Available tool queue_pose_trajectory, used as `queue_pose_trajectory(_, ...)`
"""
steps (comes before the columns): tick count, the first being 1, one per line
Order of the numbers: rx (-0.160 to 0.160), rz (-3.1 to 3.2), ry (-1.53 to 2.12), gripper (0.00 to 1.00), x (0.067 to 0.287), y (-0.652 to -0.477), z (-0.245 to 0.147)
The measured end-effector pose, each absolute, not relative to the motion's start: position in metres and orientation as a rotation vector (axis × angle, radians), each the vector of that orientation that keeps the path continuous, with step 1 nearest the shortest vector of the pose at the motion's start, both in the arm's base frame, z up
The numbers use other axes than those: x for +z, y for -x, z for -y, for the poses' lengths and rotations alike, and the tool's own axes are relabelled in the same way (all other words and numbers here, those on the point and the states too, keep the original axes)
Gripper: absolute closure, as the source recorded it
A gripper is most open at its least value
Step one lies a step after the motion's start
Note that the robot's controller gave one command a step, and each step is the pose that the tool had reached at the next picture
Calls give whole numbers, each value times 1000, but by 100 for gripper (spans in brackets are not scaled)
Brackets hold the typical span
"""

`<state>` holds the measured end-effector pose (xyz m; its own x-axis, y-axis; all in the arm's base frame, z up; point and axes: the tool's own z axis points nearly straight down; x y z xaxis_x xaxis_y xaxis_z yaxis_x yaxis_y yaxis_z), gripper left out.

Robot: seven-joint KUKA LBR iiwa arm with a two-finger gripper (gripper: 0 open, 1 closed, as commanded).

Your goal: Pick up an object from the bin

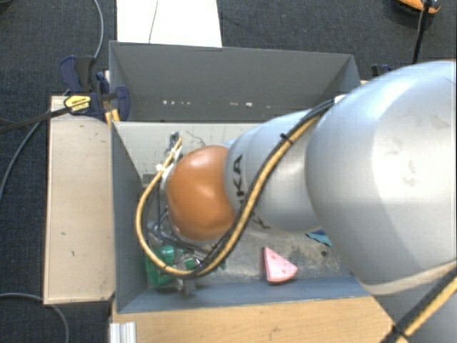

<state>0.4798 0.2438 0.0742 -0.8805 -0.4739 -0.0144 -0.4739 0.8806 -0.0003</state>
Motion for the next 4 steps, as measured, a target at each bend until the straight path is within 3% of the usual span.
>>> queue_pose_trajectory(1,-3,-3105,469,100,70,-480,-248)
queue_pose_trajectory(3,-2,-3107,466,100,73,-479,-248)
queue_pose_trajectory(4,-1,-3107,465,100,96,-479,-249)
